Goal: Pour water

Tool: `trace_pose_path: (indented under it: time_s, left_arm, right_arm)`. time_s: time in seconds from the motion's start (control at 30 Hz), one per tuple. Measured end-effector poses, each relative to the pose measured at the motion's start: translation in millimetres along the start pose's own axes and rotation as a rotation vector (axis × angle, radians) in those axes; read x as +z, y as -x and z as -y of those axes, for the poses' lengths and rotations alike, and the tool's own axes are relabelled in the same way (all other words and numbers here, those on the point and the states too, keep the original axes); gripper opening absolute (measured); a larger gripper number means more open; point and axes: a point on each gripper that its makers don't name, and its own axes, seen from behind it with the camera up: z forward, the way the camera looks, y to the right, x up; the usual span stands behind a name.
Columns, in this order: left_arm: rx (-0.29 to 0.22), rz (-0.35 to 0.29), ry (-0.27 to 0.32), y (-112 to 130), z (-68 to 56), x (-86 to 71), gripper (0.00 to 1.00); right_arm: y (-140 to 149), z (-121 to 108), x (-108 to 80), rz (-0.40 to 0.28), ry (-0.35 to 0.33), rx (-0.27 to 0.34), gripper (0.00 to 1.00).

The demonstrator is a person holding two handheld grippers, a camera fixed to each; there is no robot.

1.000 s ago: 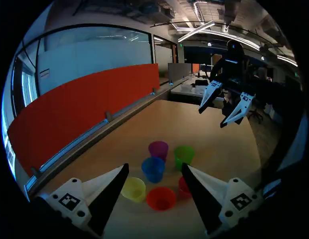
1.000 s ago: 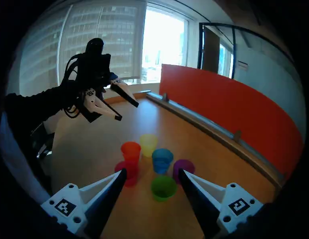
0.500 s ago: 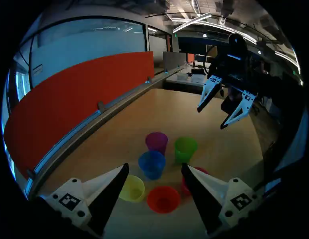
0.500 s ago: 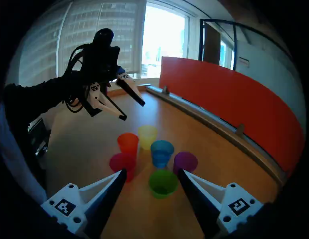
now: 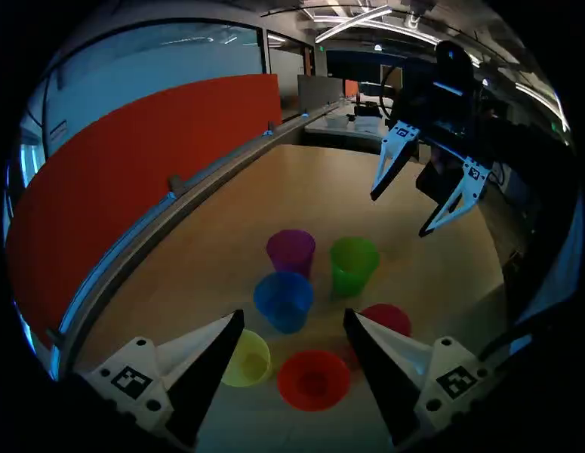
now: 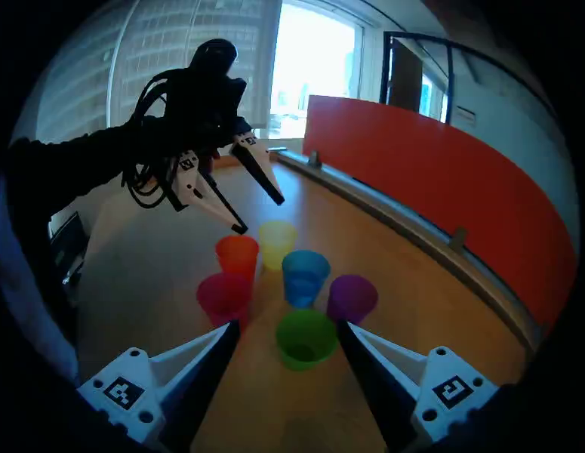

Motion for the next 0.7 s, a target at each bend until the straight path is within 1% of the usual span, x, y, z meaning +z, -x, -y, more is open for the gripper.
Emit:
trace_pose_path:
  time_s: [0.2,0.43,0.7]
  left_arm:
    - [0.017,0.036,0.023,5.5,-1.6,14.0,0.98]
    - [0.037,0.087,0.037,10.1,0.0,31.6,0.98]
    - [0.049,0.146,0.049,15.2,2.5,47.6,0.98]
  right_arm:
    - [11.0,-3.3,9.4,0.015,0.002,0.000,1.00]
    - [21.6,-6.7,20.3,0.030,-0.001,0.002,1.00]
    - [31.6,-10.1,31.2,0.045,-0.008,0.004,1.00]
